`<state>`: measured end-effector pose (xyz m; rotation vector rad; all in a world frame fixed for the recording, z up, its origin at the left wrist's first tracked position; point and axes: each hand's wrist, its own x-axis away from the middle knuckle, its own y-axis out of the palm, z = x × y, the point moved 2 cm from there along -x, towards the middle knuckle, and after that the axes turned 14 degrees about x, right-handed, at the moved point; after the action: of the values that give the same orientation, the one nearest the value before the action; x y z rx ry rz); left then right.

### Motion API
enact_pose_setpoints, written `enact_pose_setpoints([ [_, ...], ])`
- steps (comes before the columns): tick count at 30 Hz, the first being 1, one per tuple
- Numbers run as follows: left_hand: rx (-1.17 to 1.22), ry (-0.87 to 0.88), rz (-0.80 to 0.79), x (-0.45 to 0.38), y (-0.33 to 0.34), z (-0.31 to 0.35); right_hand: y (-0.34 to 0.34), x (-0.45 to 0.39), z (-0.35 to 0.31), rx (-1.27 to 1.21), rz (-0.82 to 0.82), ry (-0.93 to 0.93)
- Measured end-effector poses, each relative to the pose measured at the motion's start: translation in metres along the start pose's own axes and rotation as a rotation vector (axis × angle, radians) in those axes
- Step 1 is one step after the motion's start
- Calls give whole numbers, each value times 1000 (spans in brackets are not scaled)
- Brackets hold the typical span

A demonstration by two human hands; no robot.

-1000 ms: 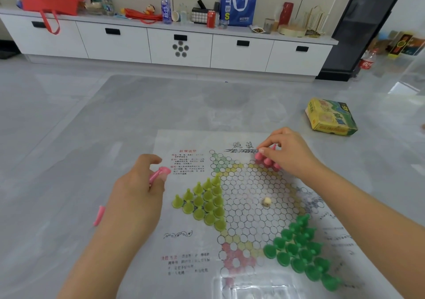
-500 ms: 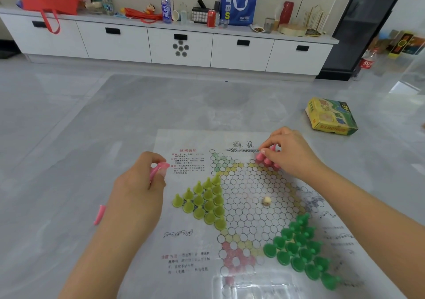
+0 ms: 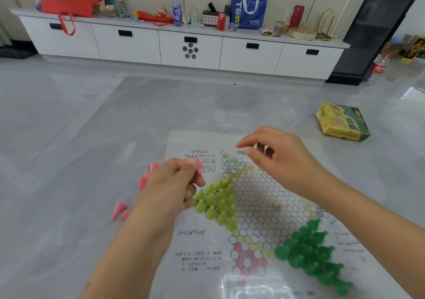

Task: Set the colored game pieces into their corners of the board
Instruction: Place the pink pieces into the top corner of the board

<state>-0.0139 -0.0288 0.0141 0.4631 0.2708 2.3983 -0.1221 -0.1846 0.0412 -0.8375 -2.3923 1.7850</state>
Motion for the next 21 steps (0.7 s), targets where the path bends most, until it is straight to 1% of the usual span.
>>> enact_pose_setpoints([
  [3,74,-54,-47,3,3,0,5,7,-38,8,-17,-266],
  [5,100,-85,-64,5,5,-1,9,5,-49,16,11,-337],
  [10,200,-154,-71,7,3,-2,14,2,-58,-28,50,-362],
  [14,192,-130,-69,8,2,0,14,2,-61,-43,46,-346],
  [16,156,-82,-63,8,0,1,8,2,-61,-95,33,-275],
  [17,139,-53,-61,8,-1,1,3,2,-59,-144,18,-202],
  [19,115,-7,-63,7,-2,2,-12,4,-46,-291,22,-2],
  [21,101,16,-76,7,-2,3,-26,9,-21,-385,107,202],
])
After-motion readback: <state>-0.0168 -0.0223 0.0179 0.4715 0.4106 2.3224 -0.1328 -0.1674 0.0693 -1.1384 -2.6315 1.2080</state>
